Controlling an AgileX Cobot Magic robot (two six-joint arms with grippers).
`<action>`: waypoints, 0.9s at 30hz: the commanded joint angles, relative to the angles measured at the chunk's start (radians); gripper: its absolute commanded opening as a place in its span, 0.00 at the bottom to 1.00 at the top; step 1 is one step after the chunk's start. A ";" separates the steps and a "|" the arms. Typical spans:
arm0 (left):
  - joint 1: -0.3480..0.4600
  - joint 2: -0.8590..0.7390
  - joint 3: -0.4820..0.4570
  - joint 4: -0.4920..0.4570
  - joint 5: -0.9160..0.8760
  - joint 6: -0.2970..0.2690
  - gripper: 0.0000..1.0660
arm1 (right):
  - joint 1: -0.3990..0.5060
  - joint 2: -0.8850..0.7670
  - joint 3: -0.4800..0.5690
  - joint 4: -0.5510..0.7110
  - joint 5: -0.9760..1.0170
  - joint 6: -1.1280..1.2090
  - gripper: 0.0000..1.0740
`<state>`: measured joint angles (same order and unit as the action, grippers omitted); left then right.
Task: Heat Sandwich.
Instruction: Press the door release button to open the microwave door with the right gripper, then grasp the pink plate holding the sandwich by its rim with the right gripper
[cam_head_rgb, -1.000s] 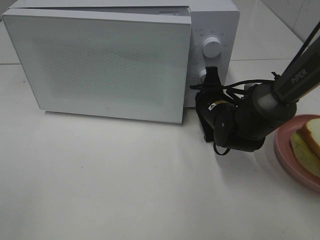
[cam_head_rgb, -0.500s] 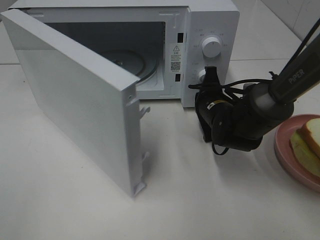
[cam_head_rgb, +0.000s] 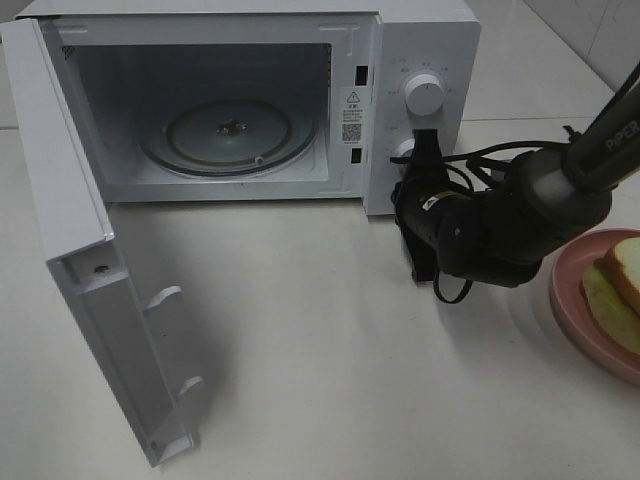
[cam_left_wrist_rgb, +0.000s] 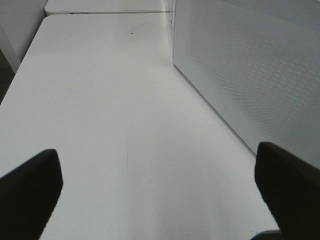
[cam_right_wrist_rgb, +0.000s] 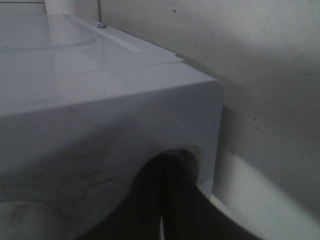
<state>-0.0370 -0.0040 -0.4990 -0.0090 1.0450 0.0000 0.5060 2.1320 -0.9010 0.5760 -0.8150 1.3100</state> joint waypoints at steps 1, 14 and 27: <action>0.002 -0.029 0.003 -0.003 -0.007 -0.005 0.95 | -0.014 -0.058 0.005 -0.064 0.007 0.022 0.01; 0.002 -0.029 0.003 -0.003 -0.007 -0.005 0.95 | 0.010 -0.158 0.146 -0.094 0.106 0.045 0.02; 0.002 -0.029 0.003 -0.003 -0.007 -0.005 0.95 | 0.010 -0.365 0.205 -0.199 0.510 -0.243 0.04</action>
<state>-0.0370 -0.0040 -0.4990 -0.0090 1.0450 0.0000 0.5130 1.7990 -0.6970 0.3970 -0.3860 1.1530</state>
